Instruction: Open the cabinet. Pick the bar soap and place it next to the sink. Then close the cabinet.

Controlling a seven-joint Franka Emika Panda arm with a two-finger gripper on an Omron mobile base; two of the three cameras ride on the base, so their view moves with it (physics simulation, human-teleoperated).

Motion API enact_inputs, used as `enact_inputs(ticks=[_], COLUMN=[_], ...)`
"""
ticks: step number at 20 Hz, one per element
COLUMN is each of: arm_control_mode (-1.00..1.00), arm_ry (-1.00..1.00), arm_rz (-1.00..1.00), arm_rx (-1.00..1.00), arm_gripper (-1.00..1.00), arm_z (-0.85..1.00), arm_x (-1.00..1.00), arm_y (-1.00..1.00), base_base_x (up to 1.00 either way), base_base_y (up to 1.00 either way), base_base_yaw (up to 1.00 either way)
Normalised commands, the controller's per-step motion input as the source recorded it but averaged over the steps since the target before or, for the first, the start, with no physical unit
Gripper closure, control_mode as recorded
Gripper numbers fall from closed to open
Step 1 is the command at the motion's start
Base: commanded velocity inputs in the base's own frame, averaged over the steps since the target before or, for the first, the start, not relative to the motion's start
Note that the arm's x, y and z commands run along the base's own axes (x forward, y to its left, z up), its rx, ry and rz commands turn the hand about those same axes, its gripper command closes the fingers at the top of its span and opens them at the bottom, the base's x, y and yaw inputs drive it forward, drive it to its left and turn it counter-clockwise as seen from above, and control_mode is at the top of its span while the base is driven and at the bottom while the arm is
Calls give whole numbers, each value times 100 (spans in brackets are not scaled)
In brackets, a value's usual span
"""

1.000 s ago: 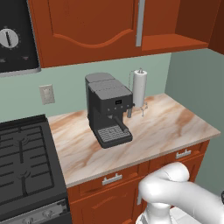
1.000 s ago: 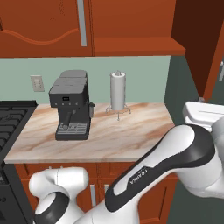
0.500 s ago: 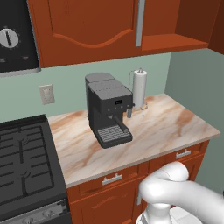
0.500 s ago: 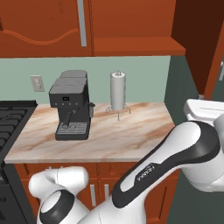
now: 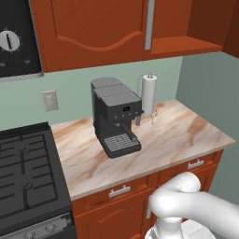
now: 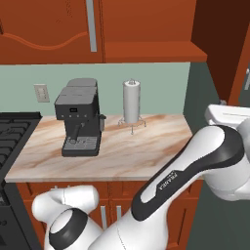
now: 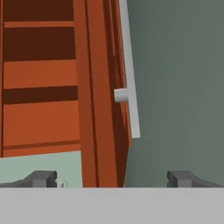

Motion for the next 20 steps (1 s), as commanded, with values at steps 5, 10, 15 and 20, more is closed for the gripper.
enact_inputs(ticks=[5, 10, 15, 20], arm_control_mode=[-100, -100, -100, -100], arm_ry=[0, 0, 0, 0], arm_rz=[0, 0, 0, 5], arm_rx=[0, 0, 0, 0], arm_gripper=[-100, -100, -100, -100], arm_z=[-3, 0, 0, 0], arm_x=[21, 17, 9, 0], arm_y=[0, 0, -10, -2], base_base_x=[0, 0, 0, 0], base_base_y=[0, 0, 0, 0], base_base_yaw=[0, 0, 0, 0])
